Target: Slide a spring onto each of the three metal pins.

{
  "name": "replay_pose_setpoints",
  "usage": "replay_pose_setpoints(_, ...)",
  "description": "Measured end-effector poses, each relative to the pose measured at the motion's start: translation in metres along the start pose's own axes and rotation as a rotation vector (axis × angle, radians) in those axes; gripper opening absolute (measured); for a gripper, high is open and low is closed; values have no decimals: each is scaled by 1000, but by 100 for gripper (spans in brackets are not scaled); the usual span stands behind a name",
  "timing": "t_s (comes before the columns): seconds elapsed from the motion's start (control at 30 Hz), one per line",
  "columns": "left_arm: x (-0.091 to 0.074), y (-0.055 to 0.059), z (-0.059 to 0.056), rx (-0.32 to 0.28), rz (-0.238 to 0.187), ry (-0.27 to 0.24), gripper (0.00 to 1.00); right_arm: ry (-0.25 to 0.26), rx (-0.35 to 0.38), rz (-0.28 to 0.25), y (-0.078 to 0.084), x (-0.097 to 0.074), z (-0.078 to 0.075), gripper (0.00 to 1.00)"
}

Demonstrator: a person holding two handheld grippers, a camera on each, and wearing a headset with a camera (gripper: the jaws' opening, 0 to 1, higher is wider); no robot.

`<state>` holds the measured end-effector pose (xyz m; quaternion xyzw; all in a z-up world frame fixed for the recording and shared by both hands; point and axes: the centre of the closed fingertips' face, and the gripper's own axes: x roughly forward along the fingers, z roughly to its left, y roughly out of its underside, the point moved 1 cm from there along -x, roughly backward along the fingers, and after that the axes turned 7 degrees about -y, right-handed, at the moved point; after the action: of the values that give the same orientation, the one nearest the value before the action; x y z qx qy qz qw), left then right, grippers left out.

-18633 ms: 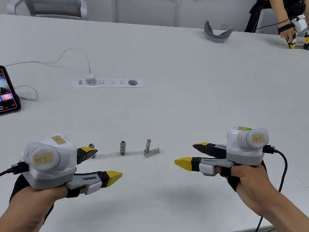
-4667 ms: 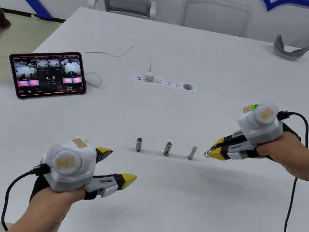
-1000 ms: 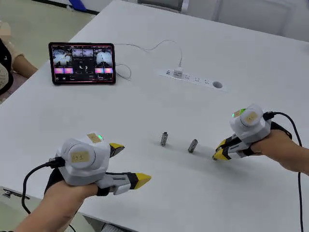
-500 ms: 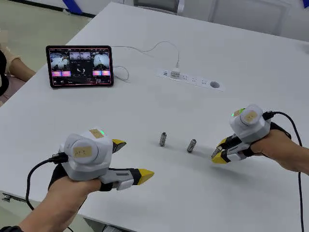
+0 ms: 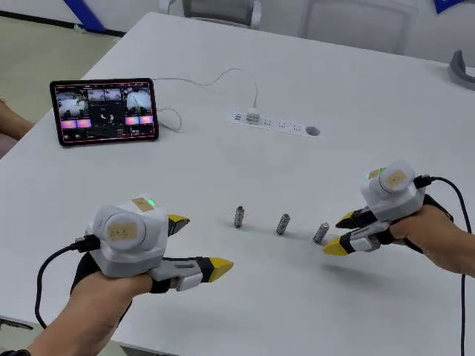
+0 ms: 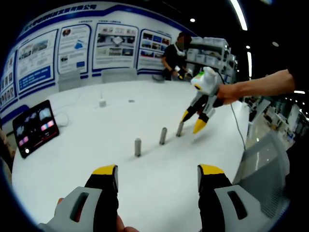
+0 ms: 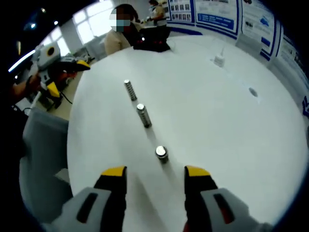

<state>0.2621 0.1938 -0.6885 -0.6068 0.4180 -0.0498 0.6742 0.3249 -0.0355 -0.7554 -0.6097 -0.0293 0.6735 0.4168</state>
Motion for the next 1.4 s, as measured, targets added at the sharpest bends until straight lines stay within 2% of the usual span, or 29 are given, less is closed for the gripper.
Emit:
replay_pose_setpoints(0.13, 1, -3, -1, 4, -2, 10, 68, 21, 44, -76, -1, -8, 1, 51)
replay_pose_setpoints(0.33, 3, -6, 0, 8, -2, 18, 69, 42, 80, -138, 3, -16, 4, 54)
replay_pose_setpoints(0.6, 6, -5, 0, 9, 11, 27, 71, 52, 122, -227, 3, -24, 20, 61)
replay_pose_setpoints(0.67, 7, -5, 2, 6, 10, 29, 72, 53, 137, -259, 2, -27, 23, 63)
replay_pose_setpoints(0.73, 8, -5, 2, 4, 9, 31, 72, 47, 172, -328, -3, -30, 28, 67)
replay_pose_setpoints(0.77, 8, -5, 3, 5, 9, 32, 72, 45, 180, -344, -3, -31, 30, 68)
replay_pose_setpoints(0.93, 9, -8, 5, 6, 5, 31, 72, 72, 186, -395, -1, -40, 36, 71)
replay_pose_setpoints(1.03, 10, -10, 6, 5, 4, 30, 72, 63, 190, -442, -5, -43, 43, 76)
replay_pose_setpoints(1.13, 11, -12, 7, 3, 1, 31, 72, 76, 196, -488, -7, -47, 48, 78)
replay_pose_setpoints(1.4, 13, -13, 7, 9, 1, 35, 71, 105, 235, -522, 2, -50, 53, 81)
